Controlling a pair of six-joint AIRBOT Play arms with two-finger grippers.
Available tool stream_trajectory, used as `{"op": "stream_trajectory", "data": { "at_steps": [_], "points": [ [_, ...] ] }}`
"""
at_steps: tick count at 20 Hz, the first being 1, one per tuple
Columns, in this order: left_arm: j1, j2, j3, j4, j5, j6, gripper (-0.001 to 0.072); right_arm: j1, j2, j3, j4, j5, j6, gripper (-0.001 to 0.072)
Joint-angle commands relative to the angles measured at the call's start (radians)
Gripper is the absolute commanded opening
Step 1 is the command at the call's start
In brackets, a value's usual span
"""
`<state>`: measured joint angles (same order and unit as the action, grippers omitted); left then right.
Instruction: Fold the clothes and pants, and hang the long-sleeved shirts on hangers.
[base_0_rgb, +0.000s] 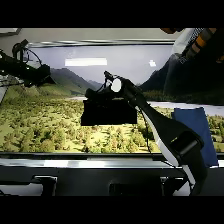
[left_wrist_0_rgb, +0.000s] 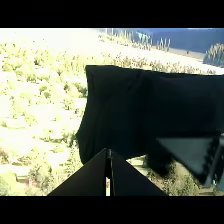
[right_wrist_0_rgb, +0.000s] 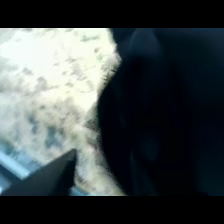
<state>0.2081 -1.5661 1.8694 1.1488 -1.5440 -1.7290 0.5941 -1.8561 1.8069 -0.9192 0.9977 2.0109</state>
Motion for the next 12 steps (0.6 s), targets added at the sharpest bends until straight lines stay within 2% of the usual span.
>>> {"op": "stream_trajectory", "data": {
  "at_steps": [1,4,9,12],
  "points": [
    [0.002,0.001,0.000,0.001,0.000,0.002,0.0015,-0.017,0.038,0.001,0.111,0.055,-0.090,0.0474],
    [0.001,0.001,0.000,0.001,-0.001,0.001,0.0015,-0.122,0.142,0.001,0.107,0.145,-0.149,0.0477],
    [0.003,0.001,0.000,0.001,-0.001,0.001,0.0015,-0.483,0.253,-0.001,-0.043,0.375,-0.282,0.0488],
    [0.003,0.001,0.000,0.001,-0.002,0.001,0.0015,-0.692,0.241,-0.096,-0.001,0.396,-0.384,0.0488]
  ]
}}
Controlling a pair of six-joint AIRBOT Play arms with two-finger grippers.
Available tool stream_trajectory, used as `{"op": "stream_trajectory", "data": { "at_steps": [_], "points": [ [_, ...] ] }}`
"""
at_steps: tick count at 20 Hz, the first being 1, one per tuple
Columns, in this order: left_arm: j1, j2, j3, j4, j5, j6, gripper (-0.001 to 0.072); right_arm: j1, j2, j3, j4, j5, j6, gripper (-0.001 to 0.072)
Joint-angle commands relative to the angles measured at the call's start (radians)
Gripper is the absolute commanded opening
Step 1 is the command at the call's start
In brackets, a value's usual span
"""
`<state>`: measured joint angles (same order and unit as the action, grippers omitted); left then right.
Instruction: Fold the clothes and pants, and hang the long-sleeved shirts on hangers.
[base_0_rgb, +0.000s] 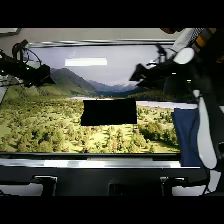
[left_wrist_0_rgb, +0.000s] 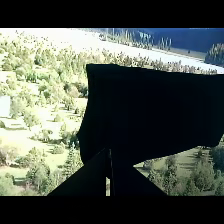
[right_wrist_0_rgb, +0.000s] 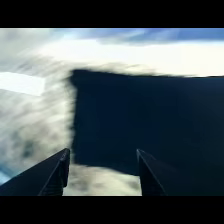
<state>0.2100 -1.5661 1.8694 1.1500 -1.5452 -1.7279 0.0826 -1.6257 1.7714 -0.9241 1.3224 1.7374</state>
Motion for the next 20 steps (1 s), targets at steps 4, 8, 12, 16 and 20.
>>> {"op": "stream_trajectory", "data": {
  "at_steps": [4,8,12,16,20],
  "points": [
    [0.002,0.001,0.000,0.000,0.000,0.000,0.0015,-0.285,-0.056,-0.262,0.100,0.066,-0.260,0.0488],
    [0.002,0.001,0.000,0.000,0.001,0.000,0.0016,-0.253,-0.134,-0.411,0.198,-0.006,-0.349,0.0485],
    [0.002,0.001,0.000,0.000,0.001,0.000,0.0016,-0.172,-0.200,-0.432,0.253,-0.067,-0.376,0.0474],
    [0.002,0.000,0.000,0.000,0.001,0.001,0.0016,-0.091,-0.230,-0.432,0.253,-0.124,-0.375,0.0465],
    [0.002,-0.005,0.000,0.000,0.001,0.004,0.0015,-0.045,-0.231,-0.431,0.263,-0.147,-0.367,0.0232]
  ]
}}
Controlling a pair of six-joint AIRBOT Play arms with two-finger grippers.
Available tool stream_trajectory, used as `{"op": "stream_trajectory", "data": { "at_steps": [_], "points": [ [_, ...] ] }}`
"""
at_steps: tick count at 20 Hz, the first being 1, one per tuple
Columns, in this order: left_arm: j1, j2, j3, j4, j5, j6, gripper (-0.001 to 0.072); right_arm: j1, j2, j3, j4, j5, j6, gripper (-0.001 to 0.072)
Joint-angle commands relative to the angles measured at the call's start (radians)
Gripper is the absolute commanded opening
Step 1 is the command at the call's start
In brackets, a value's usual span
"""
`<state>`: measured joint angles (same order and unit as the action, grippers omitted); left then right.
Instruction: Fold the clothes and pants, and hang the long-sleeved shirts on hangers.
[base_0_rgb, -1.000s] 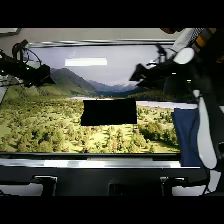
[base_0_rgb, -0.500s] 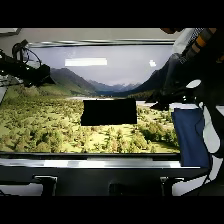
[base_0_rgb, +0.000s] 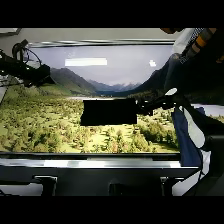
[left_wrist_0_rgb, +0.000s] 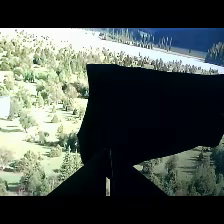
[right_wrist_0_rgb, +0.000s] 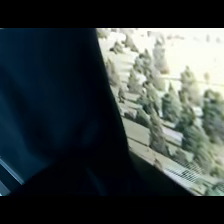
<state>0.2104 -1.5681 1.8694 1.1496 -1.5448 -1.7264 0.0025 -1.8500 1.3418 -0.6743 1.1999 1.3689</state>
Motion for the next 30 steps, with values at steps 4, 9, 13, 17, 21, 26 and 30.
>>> {"op": "stream_trajectory", "data": {
  "at_steps": [4,9,13,17,21,26,30],
  "points": [
    [0.001,-0.005,0.000,0.000,0.000,0.026,0.0016,0.020,0.033,0.024,0.066,-0.037,0.019,0.0036],
    [0.002,-0.006,0.000,0.004,0.000,0.039,0.0016,-0.080,0.071,0.252,-0.014,-0.053,0.244,0.0036],
    [0.002,-0.006,0.000,0.005,0.000,0.044,0.0016,-0.185,0.071,0.408,-0.065,-0.058,0.382,0.0036],
    [0.002,-0.006,0.000,0.008,0.000,0.055,0.0015,-0.296,0.081,0.515,-0.131,-0.058,0.503,0.0036],
    [0.002,-0.006,0.000,0.008,0.000,0.054,0.0016,-0.394,0.134,0.553,-0.262,-0.069,0.681,0.0035],
    [0.002,-0.006,0.000,0.008,0.000,0.054,0.0015,-0.455,0.251,0.553,-0.506,-0.048,0.937,0.0036],
    [0.002,-0.006,0.000,0.008,0.000,0.055,0.0016,-0.454,0.317,0.553,-0.652,0.072,1.109,0.0035]
  ]
}}
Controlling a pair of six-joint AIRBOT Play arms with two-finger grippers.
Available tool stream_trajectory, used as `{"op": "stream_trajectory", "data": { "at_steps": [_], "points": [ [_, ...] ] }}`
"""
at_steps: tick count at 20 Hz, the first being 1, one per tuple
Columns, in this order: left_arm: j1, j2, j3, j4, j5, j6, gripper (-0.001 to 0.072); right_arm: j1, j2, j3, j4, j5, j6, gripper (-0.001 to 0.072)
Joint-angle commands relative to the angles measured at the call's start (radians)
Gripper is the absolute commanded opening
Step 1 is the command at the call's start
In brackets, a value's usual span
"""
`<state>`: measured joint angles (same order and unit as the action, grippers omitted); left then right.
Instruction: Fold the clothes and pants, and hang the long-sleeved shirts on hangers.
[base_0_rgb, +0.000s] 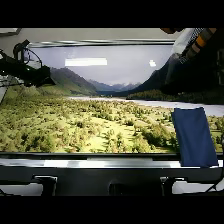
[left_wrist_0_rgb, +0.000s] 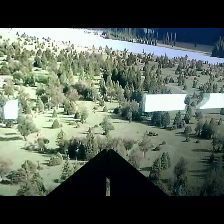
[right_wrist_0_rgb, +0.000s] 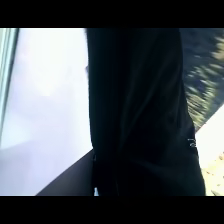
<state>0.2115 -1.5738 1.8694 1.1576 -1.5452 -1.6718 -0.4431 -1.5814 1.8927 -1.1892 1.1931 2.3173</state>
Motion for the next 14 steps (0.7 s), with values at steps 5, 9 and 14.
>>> {"op": "stream_trajectory", "data": {
  "at_steps": [5,9,14],
  "points": [
    [0.001,0.000,0.000,0.000,0.000,0.000,0.0016,-0.008,0.114,0.002,-0.262,0.270,0.262,0.0035],
    [0.001,0.000,0.000,0.000,-0.003,0.000,0.0015,-0.008,0.128,0.001,-0.369,0.500,0.275,0.0036],
    [0.001,0.000,0.000,0.000,-0.004,0.000,0.0016,-0.006,0.129,-0.002,-0.458,0.653,0.232,0.0036]
  ]
}}
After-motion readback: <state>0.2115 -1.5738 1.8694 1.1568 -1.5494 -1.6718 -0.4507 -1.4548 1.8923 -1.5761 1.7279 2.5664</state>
